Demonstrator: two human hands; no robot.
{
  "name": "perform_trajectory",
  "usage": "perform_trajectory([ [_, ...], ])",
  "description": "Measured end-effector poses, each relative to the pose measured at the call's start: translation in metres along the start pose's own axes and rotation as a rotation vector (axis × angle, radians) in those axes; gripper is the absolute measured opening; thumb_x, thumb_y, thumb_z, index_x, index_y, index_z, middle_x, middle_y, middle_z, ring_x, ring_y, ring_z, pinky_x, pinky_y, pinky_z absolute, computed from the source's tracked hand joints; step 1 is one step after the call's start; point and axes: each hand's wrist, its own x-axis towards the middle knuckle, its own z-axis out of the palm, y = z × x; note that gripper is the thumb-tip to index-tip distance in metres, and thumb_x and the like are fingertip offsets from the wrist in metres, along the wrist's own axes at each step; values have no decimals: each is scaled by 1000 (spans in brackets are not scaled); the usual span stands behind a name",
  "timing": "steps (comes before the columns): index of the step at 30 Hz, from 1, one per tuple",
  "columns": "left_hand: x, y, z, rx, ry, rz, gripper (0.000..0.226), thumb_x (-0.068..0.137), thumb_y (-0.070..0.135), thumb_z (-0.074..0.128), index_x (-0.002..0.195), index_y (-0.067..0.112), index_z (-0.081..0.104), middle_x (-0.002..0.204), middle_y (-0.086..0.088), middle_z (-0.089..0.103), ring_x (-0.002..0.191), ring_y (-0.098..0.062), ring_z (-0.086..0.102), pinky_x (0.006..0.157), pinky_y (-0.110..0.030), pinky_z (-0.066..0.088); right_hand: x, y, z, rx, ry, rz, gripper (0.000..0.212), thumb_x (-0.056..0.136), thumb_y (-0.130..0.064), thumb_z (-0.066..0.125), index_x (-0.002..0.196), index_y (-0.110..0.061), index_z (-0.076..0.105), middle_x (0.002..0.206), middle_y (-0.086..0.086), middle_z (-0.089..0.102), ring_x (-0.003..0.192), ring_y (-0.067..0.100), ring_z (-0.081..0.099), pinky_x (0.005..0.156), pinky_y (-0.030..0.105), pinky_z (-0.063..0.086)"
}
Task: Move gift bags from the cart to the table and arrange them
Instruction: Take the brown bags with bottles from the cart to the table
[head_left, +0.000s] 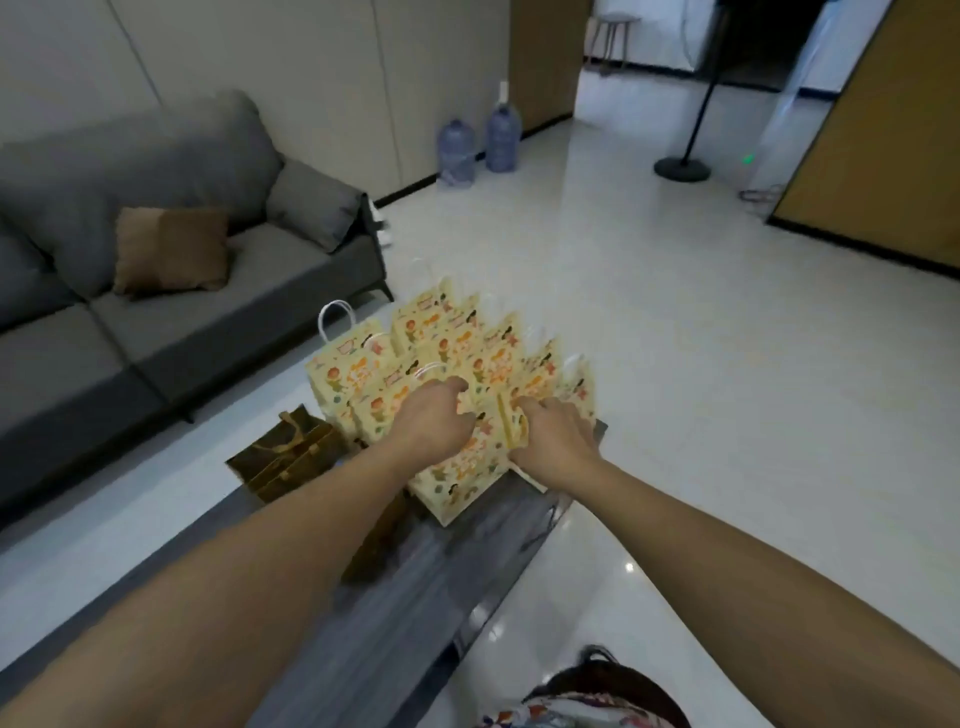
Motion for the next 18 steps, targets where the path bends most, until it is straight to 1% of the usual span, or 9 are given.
perform_trajectory([
  [1, 3, 24, 6, 23, -14, 62, 54, 99, 32, 55, 149, 17, 43, 150, -10, 46, 136, -29, 44, 105, -35, 41, -9, 21, -9, 19, 25, 44, 71, 86, -38, 67, 149, -25, 37, 135, 10, 49, 127, 35, 45, 99, 44, 42],
  [4, 14, 103, 32, 108, -50, 245, 53, 99, 31, 55, 148, 15, 45, 148, -13, 48, 133, -30, 47, 103, -34, 41, -39, 95, -32, 80, 102, 178, 61, 85, -41, 65, 140, -24, 44, 126, 10, 54, 121, 35, 51, 93, 43, 46],
  [7, 23, 191, 71, 195, -94, 412, 54, 98, 32, 56, 148, 16, 45, 144, -13, 51, 129, -31, 50, 104, -37, 42, -76, 179, -51, 129, 161, 331, 63, 89, -39, 64, 145, -21, 41, 134, 10, 52, 126, 33, 47, 101, 44, 44],
  [9, 25, 254, 101, 230, -133, 507, 56, 97, 37, 56, 149, 18, 44, 147, -11, 48, 133, -31, 47, 107, -39, 41, -102, 239, -61, 154, 208, 431, 65, 91, -40, 64, 148, -21, 38, 139, 10, 50, 129, 32, 44, 103, 44, 41],
  [14, 11, 416, 189, 280, -241, 728, 64, 95, 54, 56, 149, 23, 43, 153, -4, 44, 139, -24, 40, 110, -42, 41, -177, 392, -82, 254, 311, 663, 69, 94, -41, 62, 153, -23, 32, 144, 7, 47, 134, 30, 40, 105, 43, 35],
  [18, -6, 530, 261, 386, -316, 907, 68, 93, 61, 52, 150, 25, 41, 155, -2, 41, 141, -25, 37, 111, -45, 38, -245, 496, -88, 323, 364, 850, 72, 94, -48, 60, 155, -24, 30, 147, 7, 44, 137, 30, 37, 107, 43, 34],
])
